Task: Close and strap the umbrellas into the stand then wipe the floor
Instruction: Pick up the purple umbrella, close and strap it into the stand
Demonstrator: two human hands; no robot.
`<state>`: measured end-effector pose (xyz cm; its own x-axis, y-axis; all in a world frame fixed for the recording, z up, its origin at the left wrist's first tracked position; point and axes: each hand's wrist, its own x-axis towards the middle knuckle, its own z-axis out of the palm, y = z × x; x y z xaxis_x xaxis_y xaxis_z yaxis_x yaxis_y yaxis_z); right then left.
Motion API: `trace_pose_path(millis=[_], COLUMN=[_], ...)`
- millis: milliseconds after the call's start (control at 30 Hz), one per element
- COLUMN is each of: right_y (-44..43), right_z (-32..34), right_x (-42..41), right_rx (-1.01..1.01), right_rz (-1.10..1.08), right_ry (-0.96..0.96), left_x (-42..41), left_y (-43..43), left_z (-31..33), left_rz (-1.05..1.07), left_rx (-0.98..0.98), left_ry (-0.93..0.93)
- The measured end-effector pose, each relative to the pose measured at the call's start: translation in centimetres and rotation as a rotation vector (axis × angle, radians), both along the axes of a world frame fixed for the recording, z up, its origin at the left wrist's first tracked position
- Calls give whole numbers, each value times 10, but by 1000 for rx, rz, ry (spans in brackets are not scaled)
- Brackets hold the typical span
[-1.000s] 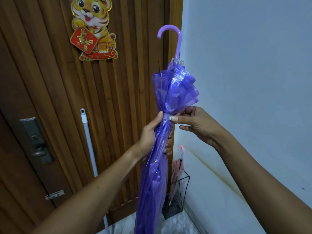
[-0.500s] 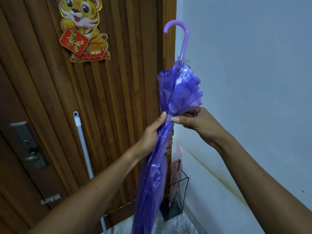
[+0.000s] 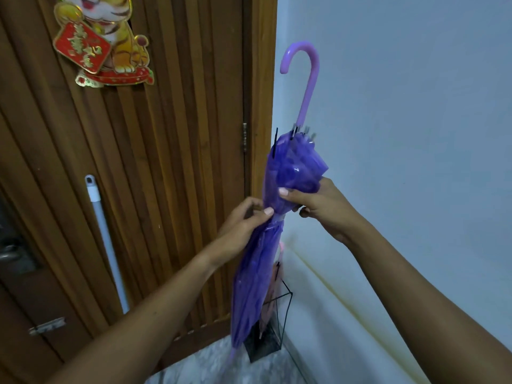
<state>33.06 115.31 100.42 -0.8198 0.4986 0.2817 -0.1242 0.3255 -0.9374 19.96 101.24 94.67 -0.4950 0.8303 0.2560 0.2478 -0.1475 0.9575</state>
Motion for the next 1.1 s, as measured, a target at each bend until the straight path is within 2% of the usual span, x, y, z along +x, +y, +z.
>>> trace_pose_path(millis=[67,233,467,667,767,933,1100], right_y=[15,49,104,172,195,218,232], right_z=[-17,-69,-132,-247,-325,-461,-555], right_x=[-10,-48,-119,-212,-252,-298,-315], right_rx=[-21,-64,-45,-36,-86,-253,-260], right_rz=[-20,-39,-55,-62,-118,-235,-286], right_ry=[-18,-57,-166,-408,-527,-685,-822], left_x=[-9,-37,-106,-193,-226,-269,-287], left_y=[6,29,102,173,202,243,266], left_z=[0,-8,-81,-201,-272,-400,-494], left_rz=[58,69,94,172,197,262,307], left_rx=[33,-54,-79,-200,-347,-477,-548], left_ry=[8,33,-79,-296,-476,-810,-888])
